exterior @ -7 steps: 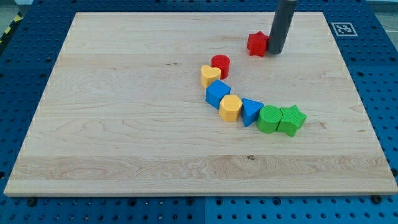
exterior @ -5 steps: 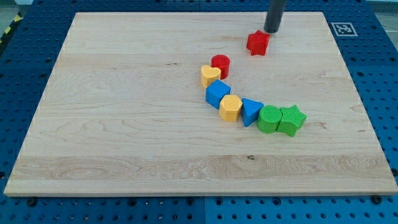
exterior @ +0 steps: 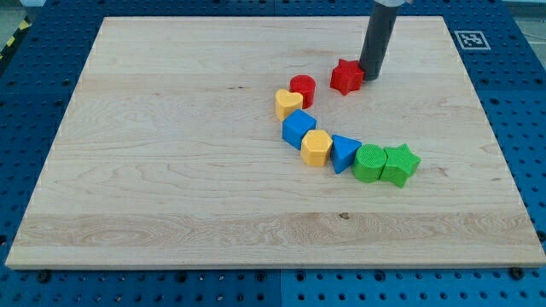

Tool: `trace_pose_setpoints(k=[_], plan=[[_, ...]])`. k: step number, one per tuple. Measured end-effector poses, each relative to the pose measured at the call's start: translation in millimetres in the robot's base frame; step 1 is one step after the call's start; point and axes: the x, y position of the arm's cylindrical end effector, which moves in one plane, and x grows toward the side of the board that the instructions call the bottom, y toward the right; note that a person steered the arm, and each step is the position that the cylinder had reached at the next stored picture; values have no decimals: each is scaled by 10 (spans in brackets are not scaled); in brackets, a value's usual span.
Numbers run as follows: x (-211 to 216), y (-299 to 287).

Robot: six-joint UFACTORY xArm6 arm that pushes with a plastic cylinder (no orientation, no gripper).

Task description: Slightly move the red star to the right of the red circle

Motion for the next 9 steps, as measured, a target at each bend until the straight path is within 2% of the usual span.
trace_pose_setpoints(k=[1,2,4,6,9], plan=[[-234,-244],[-234,-400],[19,-400],[-186,-131],[212,-65]])
